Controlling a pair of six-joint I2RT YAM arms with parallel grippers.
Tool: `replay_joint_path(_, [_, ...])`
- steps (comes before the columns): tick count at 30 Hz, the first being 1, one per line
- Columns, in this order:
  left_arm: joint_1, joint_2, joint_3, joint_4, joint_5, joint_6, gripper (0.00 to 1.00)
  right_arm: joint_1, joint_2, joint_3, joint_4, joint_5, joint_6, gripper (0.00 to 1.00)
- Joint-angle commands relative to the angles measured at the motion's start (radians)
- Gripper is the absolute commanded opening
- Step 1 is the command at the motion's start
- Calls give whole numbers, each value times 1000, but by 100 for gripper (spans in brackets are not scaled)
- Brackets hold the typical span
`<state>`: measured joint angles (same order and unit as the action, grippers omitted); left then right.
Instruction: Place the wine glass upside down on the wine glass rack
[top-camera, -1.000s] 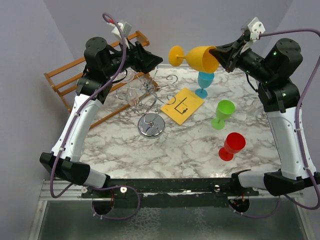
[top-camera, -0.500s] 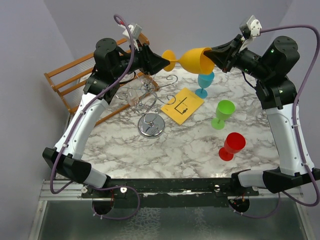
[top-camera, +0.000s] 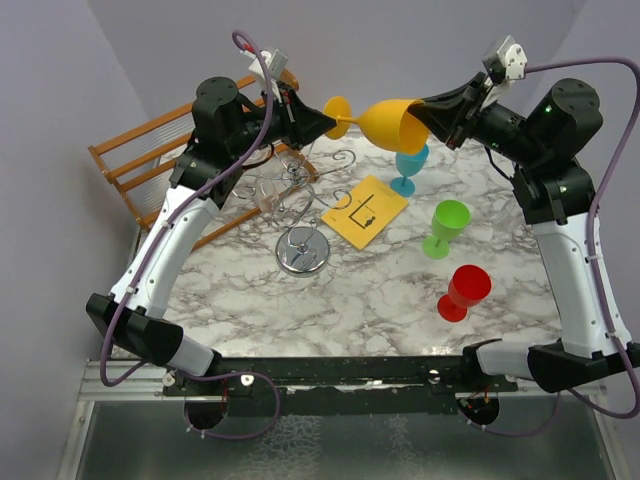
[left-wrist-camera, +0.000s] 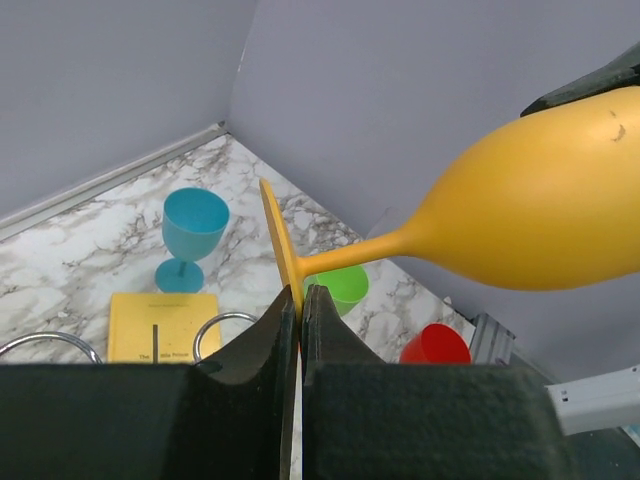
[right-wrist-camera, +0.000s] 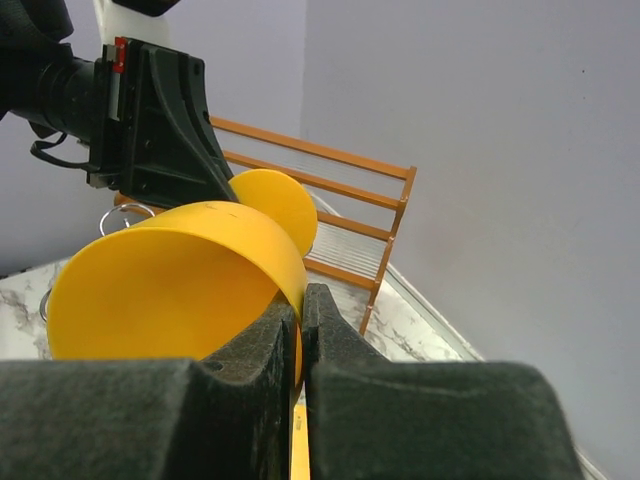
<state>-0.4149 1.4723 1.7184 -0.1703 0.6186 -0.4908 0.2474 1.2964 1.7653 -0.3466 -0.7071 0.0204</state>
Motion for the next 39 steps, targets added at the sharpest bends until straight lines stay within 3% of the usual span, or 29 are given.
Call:
replay_joint_path(1, [-4,-27,32,-19,-56,82,0,-5,-35,-23,21,-24,-17,13])
replay_joint_path(12, [66,-101,113,-144,-350,355,0,-5,-106,-56,-81,110,-185,68])
replay_joint_path(17, [73,-126,130,-151,-544,549,0,-4,-142,-120,-110,206,-263,85])
replay_joint_path(27, [72,-66,192,-77,-818,889,0,-5,-187,-330,-209,137,-501,93])
replay_joint_path(34, [68,-20,171,17,-889,1018,0,-5,-295,-517,-136,43,-449,96])
replay_joint_path(39, [57,47,195,50,-923,1094,0,-5,-319,-533,-161,-5,-444,97])
